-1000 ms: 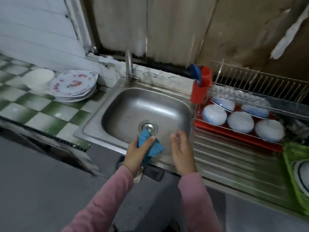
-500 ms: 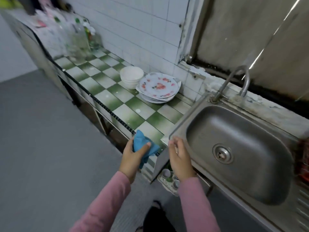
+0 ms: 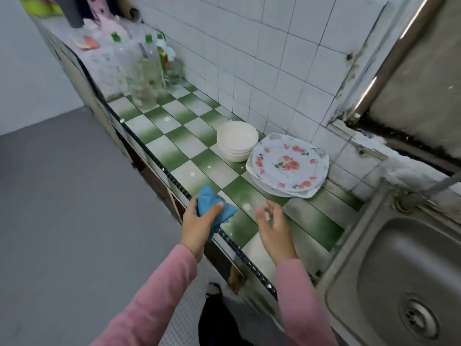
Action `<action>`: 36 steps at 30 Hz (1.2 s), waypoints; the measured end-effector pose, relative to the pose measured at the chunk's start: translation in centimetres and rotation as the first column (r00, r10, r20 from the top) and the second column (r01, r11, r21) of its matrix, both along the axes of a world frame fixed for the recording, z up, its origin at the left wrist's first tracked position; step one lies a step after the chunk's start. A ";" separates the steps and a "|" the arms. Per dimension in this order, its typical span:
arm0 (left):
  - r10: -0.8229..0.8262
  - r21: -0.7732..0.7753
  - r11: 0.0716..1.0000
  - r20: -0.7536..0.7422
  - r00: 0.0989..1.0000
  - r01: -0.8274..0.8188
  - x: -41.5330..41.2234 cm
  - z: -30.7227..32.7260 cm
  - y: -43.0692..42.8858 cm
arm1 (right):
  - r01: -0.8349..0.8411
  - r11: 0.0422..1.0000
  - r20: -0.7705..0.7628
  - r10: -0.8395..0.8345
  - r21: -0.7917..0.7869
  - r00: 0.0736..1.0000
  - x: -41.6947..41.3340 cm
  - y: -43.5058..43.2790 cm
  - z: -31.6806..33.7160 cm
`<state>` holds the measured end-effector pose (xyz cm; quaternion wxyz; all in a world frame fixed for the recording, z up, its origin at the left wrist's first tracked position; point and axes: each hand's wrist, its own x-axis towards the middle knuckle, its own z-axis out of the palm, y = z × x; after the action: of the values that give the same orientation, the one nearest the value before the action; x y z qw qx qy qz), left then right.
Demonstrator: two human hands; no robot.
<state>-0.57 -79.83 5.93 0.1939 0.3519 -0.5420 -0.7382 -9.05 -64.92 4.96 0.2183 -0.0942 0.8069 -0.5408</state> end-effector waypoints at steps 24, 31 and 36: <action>-0.229 -0.024 0.972 0.120 0.966 0.234 -23.6 -1.6 -27.3 | 0.209 0.775 -0.134 -0.161 0.596 0.978 -22.3 -25.6 -2.9; -0.421 -0.076 0.896 0.162 0.892 0.437 -28.3 -1.4 -31.9 | 0.171 0.674 -0.047 -0.199 0.719 0.979 -24.3 -28.8 -3.7; -0.508 -0.060 0.848 0.194 0.839 0.527 -29.9 -1.7 -33.2 | 0.124 0.594 -0.002 -0.203 0.795 0.979 -24.9 -29.9 -4.2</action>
<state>-30.42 -113.04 4.18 -0.0411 0.2429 -0.6715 -0.6989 -33.96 -94.86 0.76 0.2225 0.1103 0.9569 -0.1507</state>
